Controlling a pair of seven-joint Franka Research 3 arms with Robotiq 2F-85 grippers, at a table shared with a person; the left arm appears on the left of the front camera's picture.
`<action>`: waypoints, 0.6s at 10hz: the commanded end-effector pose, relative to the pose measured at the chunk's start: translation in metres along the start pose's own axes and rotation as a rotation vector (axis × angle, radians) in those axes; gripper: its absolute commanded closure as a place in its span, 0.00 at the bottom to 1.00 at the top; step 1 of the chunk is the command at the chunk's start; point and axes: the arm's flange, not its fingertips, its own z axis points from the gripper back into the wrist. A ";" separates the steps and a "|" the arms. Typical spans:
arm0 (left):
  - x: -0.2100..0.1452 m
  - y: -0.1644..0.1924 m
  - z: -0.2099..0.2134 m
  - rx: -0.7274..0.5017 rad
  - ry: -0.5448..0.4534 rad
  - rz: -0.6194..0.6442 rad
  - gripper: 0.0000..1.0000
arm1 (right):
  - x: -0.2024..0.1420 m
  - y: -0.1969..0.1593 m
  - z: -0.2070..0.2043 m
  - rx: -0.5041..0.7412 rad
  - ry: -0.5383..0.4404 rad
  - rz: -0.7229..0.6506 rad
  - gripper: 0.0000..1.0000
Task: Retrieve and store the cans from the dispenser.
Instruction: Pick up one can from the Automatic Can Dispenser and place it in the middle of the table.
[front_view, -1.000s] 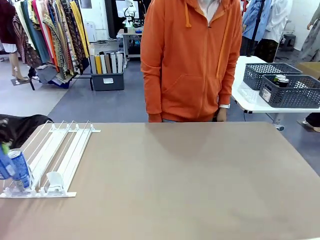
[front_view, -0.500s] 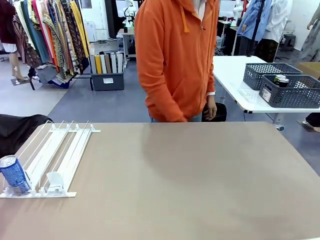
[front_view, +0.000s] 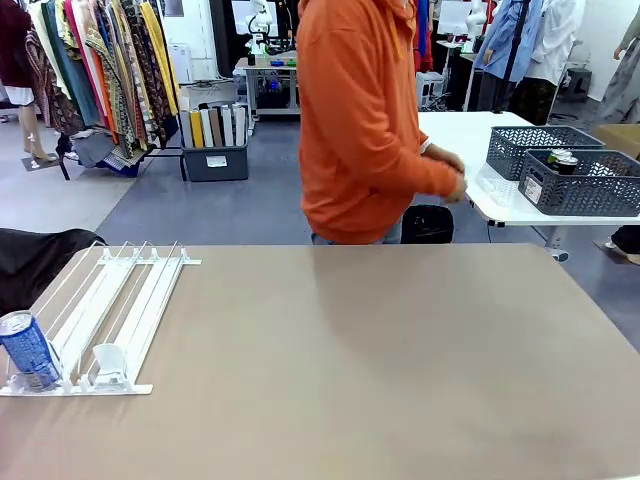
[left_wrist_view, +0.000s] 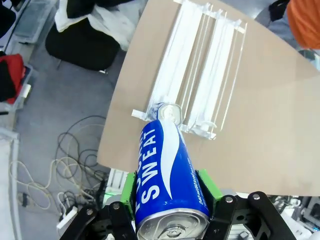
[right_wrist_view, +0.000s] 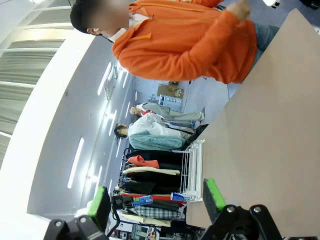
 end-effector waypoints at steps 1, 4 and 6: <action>0.001 0.002 0.001 -0.005 -0.004 0.004 1.00 | 0.003 0.004 -0.002 0.019 -0.010 0.010 0.00; 0.006 -0.110 -0.040 -0.135 -0.066 -0.168 1.00 | 0.003 0.004 -0.002 0.019 -0.010 0.010 0.00; 0.001 -0.214 -0.076 -0.217 -0.039 -0.343 1.00 | 0.003 0.004 -0.002 0.019 -0.010 0.010 0.00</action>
